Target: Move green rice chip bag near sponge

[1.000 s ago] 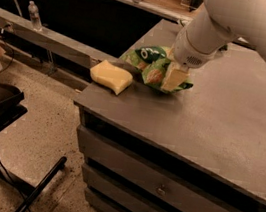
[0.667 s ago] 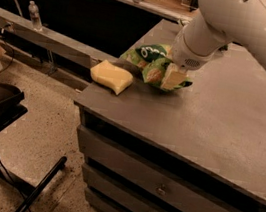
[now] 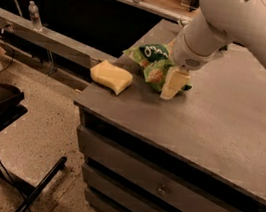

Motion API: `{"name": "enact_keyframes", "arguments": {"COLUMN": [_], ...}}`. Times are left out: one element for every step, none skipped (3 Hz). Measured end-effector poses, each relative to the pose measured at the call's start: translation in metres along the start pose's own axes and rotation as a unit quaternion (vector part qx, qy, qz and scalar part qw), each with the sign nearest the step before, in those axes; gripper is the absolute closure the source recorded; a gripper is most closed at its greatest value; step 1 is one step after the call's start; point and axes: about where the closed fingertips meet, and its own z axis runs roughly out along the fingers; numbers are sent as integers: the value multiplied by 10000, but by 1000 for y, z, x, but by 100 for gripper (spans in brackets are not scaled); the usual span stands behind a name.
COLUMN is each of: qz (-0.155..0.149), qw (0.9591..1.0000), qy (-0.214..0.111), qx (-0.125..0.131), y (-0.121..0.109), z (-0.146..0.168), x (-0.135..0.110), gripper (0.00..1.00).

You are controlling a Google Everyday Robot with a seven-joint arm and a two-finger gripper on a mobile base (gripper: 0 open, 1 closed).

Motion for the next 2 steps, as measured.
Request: {"name": "enact_keyframes", "arguments": {"qz": [326,852], "qw": [9988,9923], "qy": [-364,-850], "qx": [49,307], "y": [-2,-5], "z": [-17,-58], "x": [12,38], "gripper": [0,0]}}
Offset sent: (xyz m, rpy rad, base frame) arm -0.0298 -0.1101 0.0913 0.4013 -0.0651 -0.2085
